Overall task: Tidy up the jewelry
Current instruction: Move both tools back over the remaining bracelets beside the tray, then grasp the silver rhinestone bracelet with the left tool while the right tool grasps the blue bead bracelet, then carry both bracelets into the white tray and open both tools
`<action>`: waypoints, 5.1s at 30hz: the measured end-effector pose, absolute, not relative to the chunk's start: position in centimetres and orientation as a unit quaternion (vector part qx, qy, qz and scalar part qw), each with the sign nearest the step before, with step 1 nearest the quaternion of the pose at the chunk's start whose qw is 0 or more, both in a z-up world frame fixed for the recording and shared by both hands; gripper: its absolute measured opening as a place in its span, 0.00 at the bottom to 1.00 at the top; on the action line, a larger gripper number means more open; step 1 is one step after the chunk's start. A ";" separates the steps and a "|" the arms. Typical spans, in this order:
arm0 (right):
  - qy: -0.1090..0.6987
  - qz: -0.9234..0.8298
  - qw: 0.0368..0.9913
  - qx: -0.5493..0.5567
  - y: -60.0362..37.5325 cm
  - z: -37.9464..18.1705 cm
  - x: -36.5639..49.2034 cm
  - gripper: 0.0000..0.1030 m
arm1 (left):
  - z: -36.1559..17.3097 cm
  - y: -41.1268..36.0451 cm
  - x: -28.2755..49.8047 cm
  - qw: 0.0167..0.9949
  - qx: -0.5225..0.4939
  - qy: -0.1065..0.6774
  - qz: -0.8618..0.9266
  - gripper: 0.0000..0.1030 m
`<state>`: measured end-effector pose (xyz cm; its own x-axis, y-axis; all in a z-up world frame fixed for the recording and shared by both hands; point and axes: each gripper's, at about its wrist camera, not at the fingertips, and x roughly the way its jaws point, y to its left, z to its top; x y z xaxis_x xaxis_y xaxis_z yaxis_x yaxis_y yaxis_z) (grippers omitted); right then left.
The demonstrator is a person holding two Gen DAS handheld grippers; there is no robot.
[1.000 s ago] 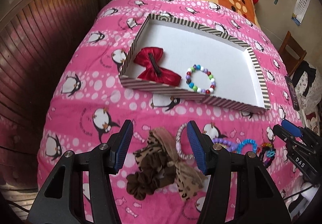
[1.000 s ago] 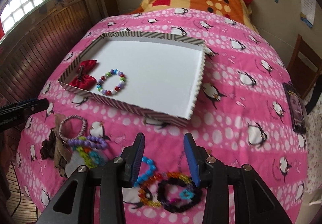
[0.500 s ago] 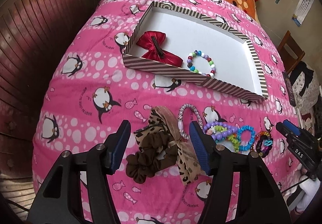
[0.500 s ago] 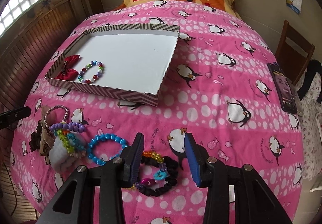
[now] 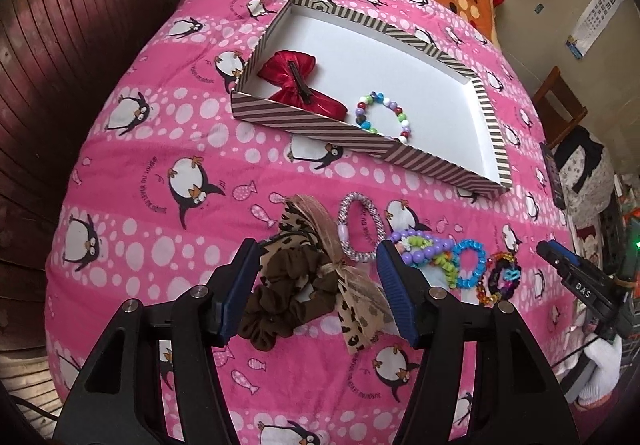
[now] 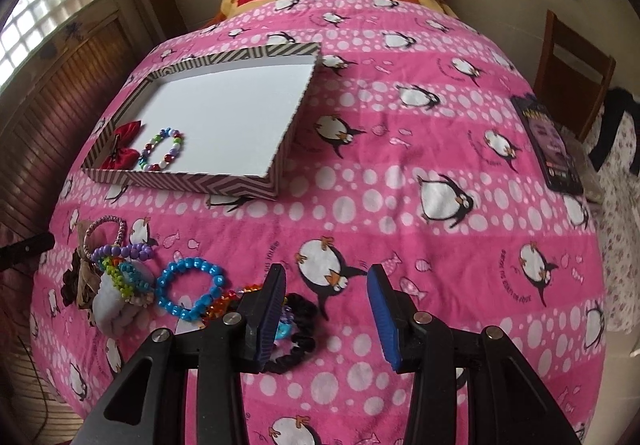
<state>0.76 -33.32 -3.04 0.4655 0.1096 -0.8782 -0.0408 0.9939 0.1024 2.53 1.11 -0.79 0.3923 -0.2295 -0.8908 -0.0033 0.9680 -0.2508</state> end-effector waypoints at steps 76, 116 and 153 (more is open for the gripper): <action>0.524 0.216 0.820 -0.078 -23.8 -6.9 4.3 0.08 | -4.1 -4.2 9.0 0.804 -0.006 0.579 -0.138 0.09; 0.450 0.227 0.863 -0.032 -25.2 2.0 4.2 0.08 | -1.6 -2.9 9.9 0.820 -0.036 0.555 -0.134 0.06; 0.456 0.278 0.843 -0.062 -16.0 0.7 19.3 0.08 | -2.7 -0.6 23.3 0.839 -0.025 0.544 -0.014 0.06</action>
